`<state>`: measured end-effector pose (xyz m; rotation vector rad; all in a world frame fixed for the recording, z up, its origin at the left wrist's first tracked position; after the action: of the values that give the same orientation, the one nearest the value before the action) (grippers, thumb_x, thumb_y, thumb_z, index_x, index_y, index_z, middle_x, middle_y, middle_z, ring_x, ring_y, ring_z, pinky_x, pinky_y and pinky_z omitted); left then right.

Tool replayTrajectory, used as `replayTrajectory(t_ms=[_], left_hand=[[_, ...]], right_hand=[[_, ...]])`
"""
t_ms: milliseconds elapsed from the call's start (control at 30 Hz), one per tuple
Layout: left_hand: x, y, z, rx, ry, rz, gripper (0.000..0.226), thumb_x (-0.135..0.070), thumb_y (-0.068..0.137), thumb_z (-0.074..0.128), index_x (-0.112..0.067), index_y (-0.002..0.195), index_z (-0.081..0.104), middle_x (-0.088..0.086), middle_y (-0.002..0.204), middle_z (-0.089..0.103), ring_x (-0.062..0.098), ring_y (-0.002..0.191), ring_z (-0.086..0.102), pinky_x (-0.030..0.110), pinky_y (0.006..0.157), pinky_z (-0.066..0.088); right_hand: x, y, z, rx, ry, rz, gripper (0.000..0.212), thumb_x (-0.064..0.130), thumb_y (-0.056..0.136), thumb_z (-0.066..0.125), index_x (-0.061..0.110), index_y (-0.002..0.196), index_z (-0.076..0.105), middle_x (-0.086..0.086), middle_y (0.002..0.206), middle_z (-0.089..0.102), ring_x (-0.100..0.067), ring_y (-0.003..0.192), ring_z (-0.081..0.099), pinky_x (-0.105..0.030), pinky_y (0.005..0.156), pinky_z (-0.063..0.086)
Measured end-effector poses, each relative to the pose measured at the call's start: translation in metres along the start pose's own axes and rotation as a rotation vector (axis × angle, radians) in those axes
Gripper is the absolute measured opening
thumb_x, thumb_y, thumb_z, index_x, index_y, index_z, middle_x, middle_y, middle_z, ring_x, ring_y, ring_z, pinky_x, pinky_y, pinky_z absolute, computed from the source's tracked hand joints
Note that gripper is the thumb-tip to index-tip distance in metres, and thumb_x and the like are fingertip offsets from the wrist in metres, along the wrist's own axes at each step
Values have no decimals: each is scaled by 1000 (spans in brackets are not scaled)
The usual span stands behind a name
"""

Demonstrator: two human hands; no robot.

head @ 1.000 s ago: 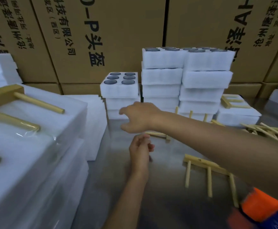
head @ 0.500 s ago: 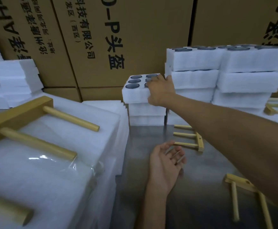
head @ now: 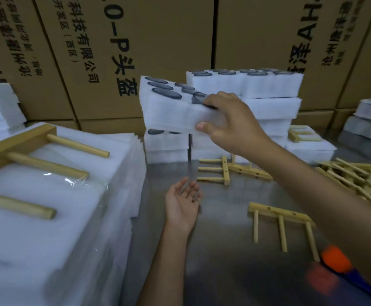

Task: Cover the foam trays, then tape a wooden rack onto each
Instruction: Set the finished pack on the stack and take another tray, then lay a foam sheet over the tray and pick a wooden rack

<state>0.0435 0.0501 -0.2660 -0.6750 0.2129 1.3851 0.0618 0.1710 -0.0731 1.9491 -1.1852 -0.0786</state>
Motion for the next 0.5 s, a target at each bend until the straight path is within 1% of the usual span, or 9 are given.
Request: replayTrajectory(t_ms=[133,200,233,267,333,367,400,433,500], left_hand=[[-3,-25,1,49,40,51,25,-22,103,39,-9,101,61,12,93,60,25,85,60,33,74,49],[-3,-34,-2,147,-15,32,30,-10,108,31,-8,116,59,1,95,63,11,82,68,25,70,55],[-4,-40,-6,153,-14,28,34,-9,110,26,-5,129,54,-5,100,61,0,83,68,16,70,55],[-6,-45,-11,145,16,36,36,-16,111,26,-5,136,48,-6,105,59,-4,89,66,13,72,55],[-18,-57,-22,58,51,81,47,-39,107,31,-8,136,50,7,120,62,18,109,62,28,89,57],[-23,-62,-25,29,21,74,54,-45,104,35,-6,137,50,12,133,58,27,122,56,35,103,49],[-27,-63,-31,0,4,109,61,-46,102,37,-3,143,47,14,145,51,29,134,48,39,114,38],[-29,-64,-33,-32,26,145,62,-44,101,38,-2,147,43,15,152,45,28,140,44,40,119,32],[-28,-69,-32,-1,125,203,54,-36,103,37,-2,143,49,13,147,52,22,134,51,33,114,39]], right_hand=[[7,-77,-44,108,5,-35,33,23,82,75,20,113,63,4,104,57,-9,101,44,-26,81,37],[13,-117,-49,120,16,-20,33,23,78,75,19,109,64,3,106,60,-11,103,48,-24,85,39],[14,-136,-48,118,21,-12,33,24,76,73,21,107,64,5,106,60,-11,103,49,-27,86,41],[15,-154,-45,115,26,5,32,26,75,72,24,106,63,8,107,58,-11,103,50,-29,86,42],[17,-190,-36,125,34,60,31,27,77,70,34,105,57,14,107,54,-9,105,50,-32,85,45],[17,-206,-31,145,32,92,30,27,78,68,36,104,55,16,107,52,-9,106,49,-33,83,46],[17,-221,-24,176,26,124,30,26,78,67,36,103,54,17,106,51,-10,106,49,-35,82,48],[18,-235,-18,204,17,153,29,24,79,67,35,103,55,17,107,50,-10,108,49,-38,82,50],[23,-256,-7,220,0,186,31,17,78,69,30,104,59,18,111,50,-8,114,48,-37,85,52]])
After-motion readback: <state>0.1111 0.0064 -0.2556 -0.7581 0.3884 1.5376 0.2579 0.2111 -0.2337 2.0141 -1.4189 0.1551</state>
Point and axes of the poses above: each hand's wrist, its own y-axis towards the middle knuckle, its own z-axis out of the palm, x = y × z, the point moved 1 cm from there along y, towards the middle knuckle
